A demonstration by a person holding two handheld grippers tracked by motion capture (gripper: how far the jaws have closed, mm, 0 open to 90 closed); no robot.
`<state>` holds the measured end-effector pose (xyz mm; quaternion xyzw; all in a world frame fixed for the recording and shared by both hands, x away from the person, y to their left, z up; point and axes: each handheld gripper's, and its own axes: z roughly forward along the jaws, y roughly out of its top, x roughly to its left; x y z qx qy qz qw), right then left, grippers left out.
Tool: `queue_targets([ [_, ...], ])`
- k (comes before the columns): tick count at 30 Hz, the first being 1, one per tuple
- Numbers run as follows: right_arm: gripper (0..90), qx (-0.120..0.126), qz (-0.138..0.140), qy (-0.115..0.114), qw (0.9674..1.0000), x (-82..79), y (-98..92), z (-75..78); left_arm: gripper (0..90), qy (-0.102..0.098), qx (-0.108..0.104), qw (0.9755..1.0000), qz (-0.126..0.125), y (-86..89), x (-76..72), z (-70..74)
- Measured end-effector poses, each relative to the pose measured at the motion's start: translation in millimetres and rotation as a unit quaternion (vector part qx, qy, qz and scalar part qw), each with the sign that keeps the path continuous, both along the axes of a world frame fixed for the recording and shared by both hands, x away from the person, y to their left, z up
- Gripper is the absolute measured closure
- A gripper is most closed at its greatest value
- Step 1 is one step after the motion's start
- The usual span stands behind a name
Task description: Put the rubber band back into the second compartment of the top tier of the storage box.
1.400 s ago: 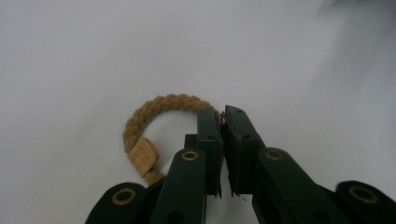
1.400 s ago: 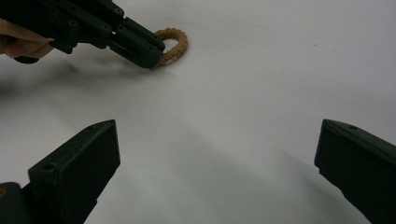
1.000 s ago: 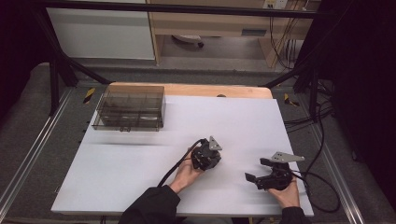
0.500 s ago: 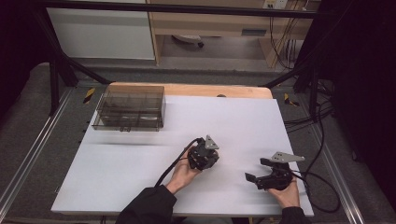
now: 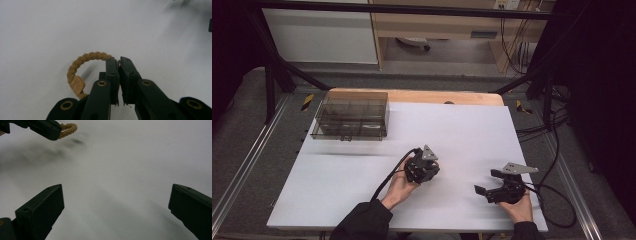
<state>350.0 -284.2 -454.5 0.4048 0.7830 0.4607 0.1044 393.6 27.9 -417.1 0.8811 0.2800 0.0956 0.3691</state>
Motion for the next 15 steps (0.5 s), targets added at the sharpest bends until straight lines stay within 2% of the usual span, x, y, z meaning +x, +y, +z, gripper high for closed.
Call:
queue_targets([
  [15,0.7,0.000,-0.001,0.000,1.0000,-0.1,-0.2,0.2,85.0,-0.004,-0.002,0.9999,0.010,22.1,-7.2,5.8],
])
